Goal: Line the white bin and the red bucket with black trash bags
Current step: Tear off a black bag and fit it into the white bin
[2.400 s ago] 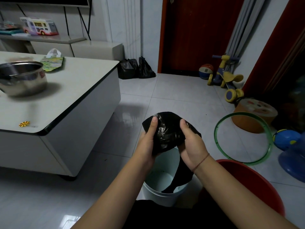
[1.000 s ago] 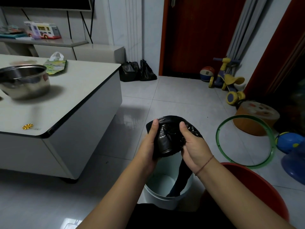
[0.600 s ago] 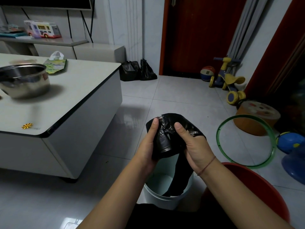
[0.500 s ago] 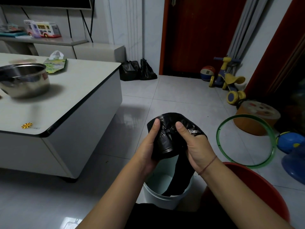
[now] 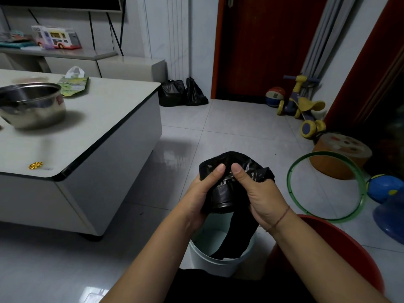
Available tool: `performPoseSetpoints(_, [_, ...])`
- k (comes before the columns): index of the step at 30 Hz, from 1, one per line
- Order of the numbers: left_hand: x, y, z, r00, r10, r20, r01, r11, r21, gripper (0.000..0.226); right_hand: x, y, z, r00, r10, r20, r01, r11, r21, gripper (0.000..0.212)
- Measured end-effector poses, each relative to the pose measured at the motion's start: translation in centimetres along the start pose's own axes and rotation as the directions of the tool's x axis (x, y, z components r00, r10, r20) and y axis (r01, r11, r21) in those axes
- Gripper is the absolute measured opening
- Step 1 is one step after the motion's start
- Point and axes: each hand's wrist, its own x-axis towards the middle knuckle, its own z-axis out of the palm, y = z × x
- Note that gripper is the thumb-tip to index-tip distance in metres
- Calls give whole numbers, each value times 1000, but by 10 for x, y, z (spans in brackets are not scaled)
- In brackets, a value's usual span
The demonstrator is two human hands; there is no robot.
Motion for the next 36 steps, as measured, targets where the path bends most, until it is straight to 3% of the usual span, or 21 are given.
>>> performPoseSetpoints(11, [3,-1,2,999,-49,3,49,991,-126,65,3,-1,1,996,50,70,-63,979,192,41])
performPoseSetpoints(17, [3,0,0,998,-44,43,50,986,-157,33,2,-5,-1,987,68,142,-94,977,190,45])
performPoseSetpoints(24, [-2,5,-2,994,-77,73,90,975,-202,47,1,-10,-8,959,87,268,-146,968,206,44])
performPoseSetpoints(28, [-3,4,1,999,-48,15,49,995,-85,58,2,-10,-7,973,85,212,-130,969,209,43])
performPoseSetpoints(32, [-3,3,9,993,32,-113,-23,997,78,72,1,-9,-3,992,58,116,-87,962,260,25])
performPoseSetpoints(36, [0,1,11,968,117,-220,-74,979,192,66,3,-9,0,995,100,4,-99,971,217,44])
